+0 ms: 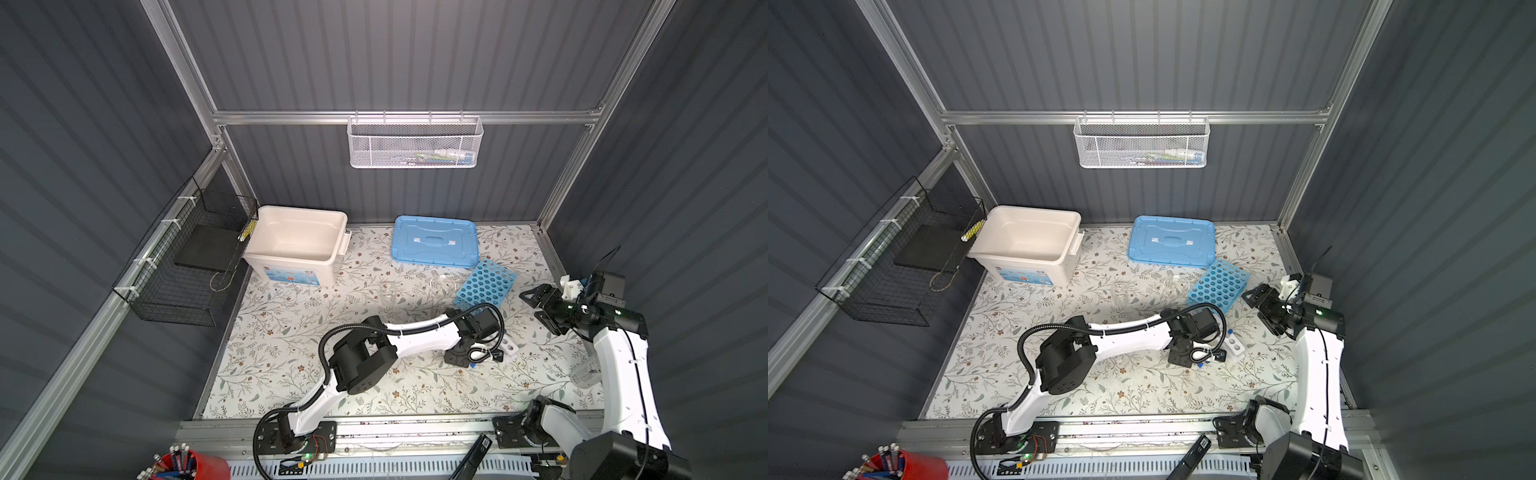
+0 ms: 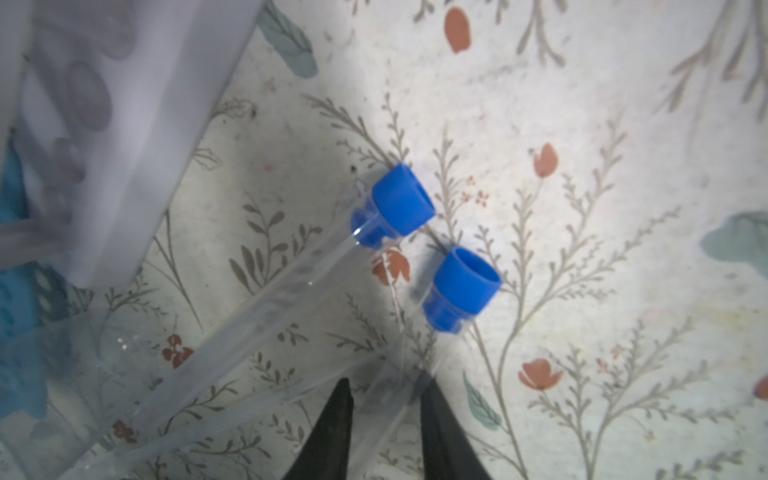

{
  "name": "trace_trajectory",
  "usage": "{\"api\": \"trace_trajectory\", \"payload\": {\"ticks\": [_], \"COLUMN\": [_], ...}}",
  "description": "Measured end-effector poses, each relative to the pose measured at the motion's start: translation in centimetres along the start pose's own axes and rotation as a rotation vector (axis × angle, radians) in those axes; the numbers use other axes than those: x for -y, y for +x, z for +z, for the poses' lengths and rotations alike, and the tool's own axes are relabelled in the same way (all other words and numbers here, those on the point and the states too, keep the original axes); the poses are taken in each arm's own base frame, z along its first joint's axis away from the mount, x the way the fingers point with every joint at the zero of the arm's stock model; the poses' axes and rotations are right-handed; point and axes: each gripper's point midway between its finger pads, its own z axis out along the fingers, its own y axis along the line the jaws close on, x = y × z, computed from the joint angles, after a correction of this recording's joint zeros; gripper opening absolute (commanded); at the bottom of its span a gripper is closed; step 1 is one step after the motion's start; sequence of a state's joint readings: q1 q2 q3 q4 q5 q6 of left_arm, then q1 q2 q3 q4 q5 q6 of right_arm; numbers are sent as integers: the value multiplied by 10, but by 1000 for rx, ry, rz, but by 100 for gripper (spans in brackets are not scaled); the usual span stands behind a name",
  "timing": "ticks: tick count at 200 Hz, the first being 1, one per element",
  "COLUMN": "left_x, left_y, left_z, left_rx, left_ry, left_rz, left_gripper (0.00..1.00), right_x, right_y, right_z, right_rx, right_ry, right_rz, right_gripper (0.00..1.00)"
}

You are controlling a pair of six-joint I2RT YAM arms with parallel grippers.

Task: Organize the chemistry lab equipment
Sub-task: 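Close the left gripper on one blue-capped tube while the right gripper releases the blue rack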

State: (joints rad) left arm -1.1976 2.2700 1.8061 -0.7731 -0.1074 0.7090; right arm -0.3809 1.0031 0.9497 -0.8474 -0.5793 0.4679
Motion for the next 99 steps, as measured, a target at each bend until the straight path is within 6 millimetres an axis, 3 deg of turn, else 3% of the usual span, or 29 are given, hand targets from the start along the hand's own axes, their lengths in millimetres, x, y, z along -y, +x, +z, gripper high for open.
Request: {"api": "trace_trajectory", "payload": {"ticks": [99], "left_x": [3], "left_y": [-1], "left_z": [-1], "left_rx": [27], "left_ry": [11], "left_rz": [-97], "left_gripper": [28], "right_x": [2], "right_y": [6], "right_z": [-2], "right_rx": [-1], "right_ry": [4], "right_rz": [5], "right_gripper": [77]}}
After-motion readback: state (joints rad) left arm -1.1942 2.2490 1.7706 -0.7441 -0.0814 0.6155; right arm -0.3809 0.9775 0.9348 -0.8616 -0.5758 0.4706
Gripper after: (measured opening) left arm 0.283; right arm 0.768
